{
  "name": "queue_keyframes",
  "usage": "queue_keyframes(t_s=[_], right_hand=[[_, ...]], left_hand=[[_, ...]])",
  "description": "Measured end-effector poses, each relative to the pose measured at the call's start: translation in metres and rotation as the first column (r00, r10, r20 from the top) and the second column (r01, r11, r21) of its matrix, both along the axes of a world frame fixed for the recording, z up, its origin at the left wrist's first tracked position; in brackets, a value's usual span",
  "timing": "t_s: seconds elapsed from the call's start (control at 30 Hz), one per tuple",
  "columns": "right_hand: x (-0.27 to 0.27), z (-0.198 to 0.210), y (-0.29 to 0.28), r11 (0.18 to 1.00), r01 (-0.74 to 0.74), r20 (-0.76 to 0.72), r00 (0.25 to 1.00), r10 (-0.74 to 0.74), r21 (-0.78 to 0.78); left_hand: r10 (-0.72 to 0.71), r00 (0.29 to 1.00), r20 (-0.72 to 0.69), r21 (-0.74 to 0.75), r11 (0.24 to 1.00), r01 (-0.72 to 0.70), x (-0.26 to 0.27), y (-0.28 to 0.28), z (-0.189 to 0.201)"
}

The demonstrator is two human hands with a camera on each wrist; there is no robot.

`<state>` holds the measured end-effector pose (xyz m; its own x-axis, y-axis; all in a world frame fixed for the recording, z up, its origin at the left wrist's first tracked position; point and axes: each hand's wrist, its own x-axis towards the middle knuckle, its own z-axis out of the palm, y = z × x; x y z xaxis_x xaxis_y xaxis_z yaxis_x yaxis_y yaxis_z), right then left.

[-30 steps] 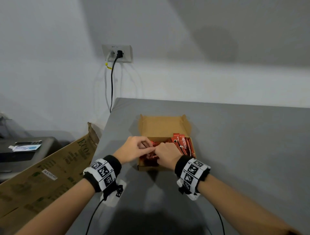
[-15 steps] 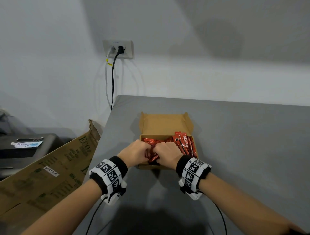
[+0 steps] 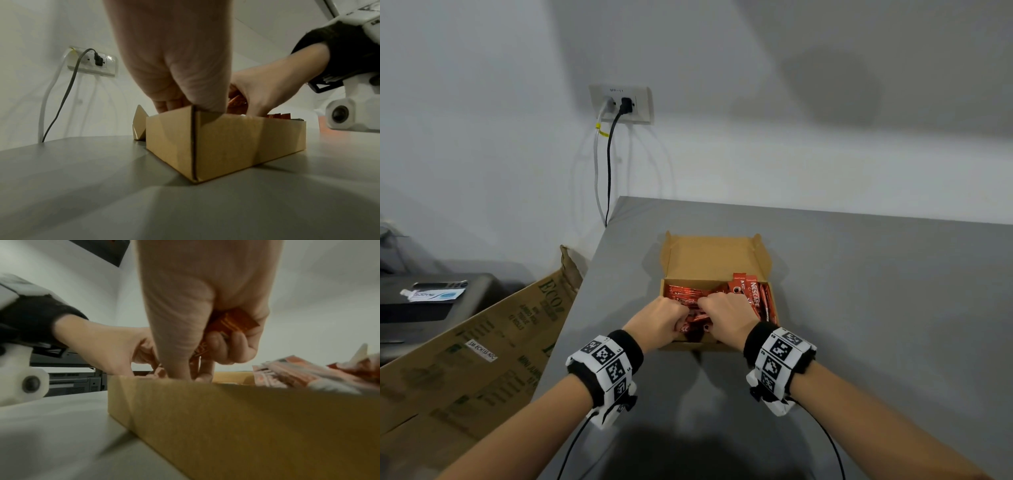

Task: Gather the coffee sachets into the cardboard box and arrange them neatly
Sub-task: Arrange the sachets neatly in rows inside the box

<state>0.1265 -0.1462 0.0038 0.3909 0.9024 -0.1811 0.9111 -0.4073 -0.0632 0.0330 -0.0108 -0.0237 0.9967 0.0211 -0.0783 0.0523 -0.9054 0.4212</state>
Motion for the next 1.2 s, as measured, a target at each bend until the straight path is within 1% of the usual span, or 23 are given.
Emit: queue_keyframes(t_s=[0.07,0.13,0.17,0.23,0.27,0.3,0.37,0.43,0.5,0.53,0.57,0.63,0.67,0.73,0.77,0.8,0.83,0.9,0.97,1.03,1.1,1.17,1.2], right_hand=[[0.002,0.0,-0.004,0.998,0.03,-0.032,0.999,-0.028,0.047],[0.006,0.002,-0.008,0.985,0.1,-0.135,0.988,-0.081,0.144],[0.008,0.004,-0.01,0.97,0.142,-0.223,0.97,-0.096,0.2],[0.01,0.008,-0.011,0.946,0.198,-0.377,0.922,-0.09,0.257],[0.008,0.01,-0.01,0.942,0.205,-0.413,0.907,-0.08,0.267],[0.006,0.012,-0.008,0.94,0.199,-0.421,0.905,-0.066,0.278],[0.002,0.013,-0.003,0.932,0.181,-0.448,0.894,-0.022,0.315],[0.002,0.016,-0.002,0.916,0.201,-0.547,0.837,0.023,0.346],[0.007,0.016,-0.006,0.903,0.233,-0.615,0.787,0.042,0.36],[0.011,0.015,-0.008,0.897,0.242,-0.612,0.79,0.04,0.37],[0.014,0.014,-0.01,0.884,0.242,-0.581,0.813,0.04,0.4],[0.016,0.01,-0.011,0.808,0.26,-0.479,0.877,0.031,0.529],[0.016,0.008,-0.01,0.759,0.28,-0.451,0.893,0.02,0.588],[0.017,0.005,-0.008,0.696,0.311,-0.409,0.912,-0.027,0.647],[0.016,0.007,-0.007,0.691,0.31,-0.384,0.922,-0.05,0.653],[0.016,0.007,-0.005,0.699,0.279,-0.337,0.94,-0.058,0.658],[0.014,0.009,-0.003,0.712,0.216,-0.259,0.965,-0.049,0.668],[0.006,0.011,0.0,0.742,0.061,-0.085,0.996,-0.006,0.667],[-0.001,0.009,0.002,0.765,-0.01,-0.032,0.999,0.04,0.644],[0.0,0.01,0.001,0.754,0.015,-0.117,0.99,0.083,0.657],[0.01,0.009,-0.004,0.755,0.116,-0.282,0.955,0.094,0.646],[0.021,0.009,-0.01,0.738,0.247,-0.383,0.924,0.016,0.628],[0.025,0.009,-0.013,0.696,0.329,-0.418,0.907,-0.046,0.638]], left_hand=[[-0.016,1.0,-0.007,0.003,1.0,0.016,0.0,0.001,0.006],[0.005,1.0,0.011,-0.011,1.0,-0.005,-0.001,0.006,0.02],[0.045,0.998,0.042,-0.064,0.997,-0.042,-0.001,0.009,0.027],[0.152,0.978,0.142,-0.279,0.954,-0.108,0.001,0.011,0.04],[0.193,0.966,0.174,-0.365,0.923,-0.118,0.002,0.009,0.043],[0.216,0.96,0.18,-0.404,0.906,-0.127,0.005,0.006,0.046],[0.213,0.964,0.158,-0.398,0.907,-0.135,0.009,-0.002,0.044],[0.231,0.957,0.174,-0.388,0.91,-0.149,0.011,-0.004,0.041],[0.284,0.929,0.238,-0.431,0.888,-0.161,0.009,0.0,0.039],[0.311,0.909,0.279,-0.442,0.882,-0.167,0.007,0.002,0.04],[0.343,0.886,0.312,-0.457,0.872,-0.177,0.005,0.004,0.039],[0.418,0.839,0.348,-0.51,0.836,-0.204,0.003,0.006,0.037],[0.458,0.81,0.367,-0.525,0.82,-0.226,0.003,0.007,0.035],[0.526,0.737,0.425,-0.492,0.818,-0.299,0.003,0.007,0.033],[0.542,0.717,0.438,-0.466,0.819,-0.335,0.004,0.006,0.035],[0.544,0.726,0.421,-0.455,0.819,-0.35,0.004,0.004,0.037],[0.532,0.76,0.374,-0.467,0.816,-0.341,0.005,0.001,0.039],[0.474,0.843,0.256,-0.558,0.784,-0.272,0.008,-0.006,0.042],[0.41,0.893,0.186,-0.64,0.74,-0.206,0.013,-0.01,0.042],[0.399,0.908,0.125,-0.715,0.67,-0.197,0.016,-0.01,0.04],[0.457,0.886,0.078,-0.785,0.576,-0.228,0.016,-0.007,0.038],[0.512,0.858,0.029,-0.847,0.468,-0.251,0.013,-0.004,0.037],[0.528,0.849,0.002,-0.876,0.41,-0.254,0.012,-0.003,0.037]])
